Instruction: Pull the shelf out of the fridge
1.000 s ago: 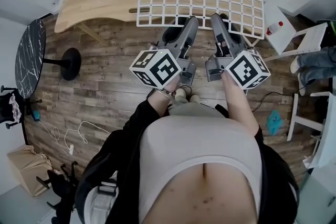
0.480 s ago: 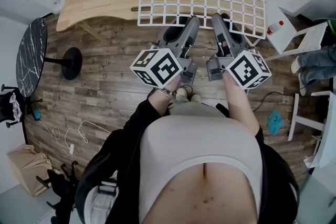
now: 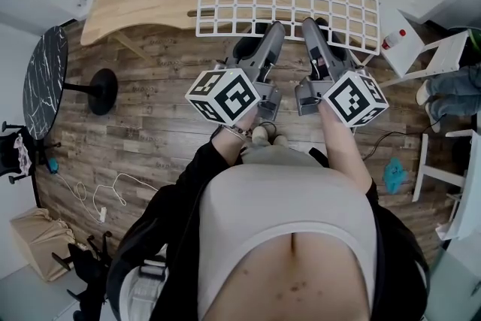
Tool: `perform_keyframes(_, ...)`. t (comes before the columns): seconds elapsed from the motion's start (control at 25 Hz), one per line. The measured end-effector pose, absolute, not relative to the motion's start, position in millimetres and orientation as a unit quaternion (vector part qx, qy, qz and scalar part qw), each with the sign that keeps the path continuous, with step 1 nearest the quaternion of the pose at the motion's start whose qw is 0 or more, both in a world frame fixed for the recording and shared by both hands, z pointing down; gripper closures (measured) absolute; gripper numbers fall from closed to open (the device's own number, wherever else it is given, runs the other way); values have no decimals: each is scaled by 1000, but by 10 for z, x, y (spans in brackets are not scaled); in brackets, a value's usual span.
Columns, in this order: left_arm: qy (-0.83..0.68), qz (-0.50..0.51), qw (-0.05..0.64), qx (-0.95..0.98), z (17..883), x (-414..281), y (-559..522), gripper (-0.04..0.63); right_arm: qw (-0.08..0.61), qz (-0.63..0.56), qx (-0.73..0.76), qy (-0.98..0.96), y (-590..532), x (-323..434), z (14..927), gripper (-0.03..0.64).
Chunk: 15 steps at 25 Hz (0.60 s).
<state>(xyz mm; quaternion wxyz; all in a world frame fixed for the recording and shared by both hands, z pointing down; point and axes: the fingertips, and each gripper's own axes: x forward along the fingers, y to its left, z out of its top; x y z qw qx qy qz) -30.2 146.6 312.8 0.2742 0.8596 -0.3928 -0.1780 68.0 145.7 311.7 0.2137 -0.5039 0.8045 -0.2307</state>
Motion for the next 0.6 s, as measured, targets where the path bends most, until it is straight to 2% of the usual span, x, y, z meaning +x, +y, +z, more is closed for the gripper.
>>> perform_keyframes(0.6, -395, -179, 279, 857, 3159, -375, 1420, 429, 210, -231, -504, 805, 1409, 607, 3141, 448)
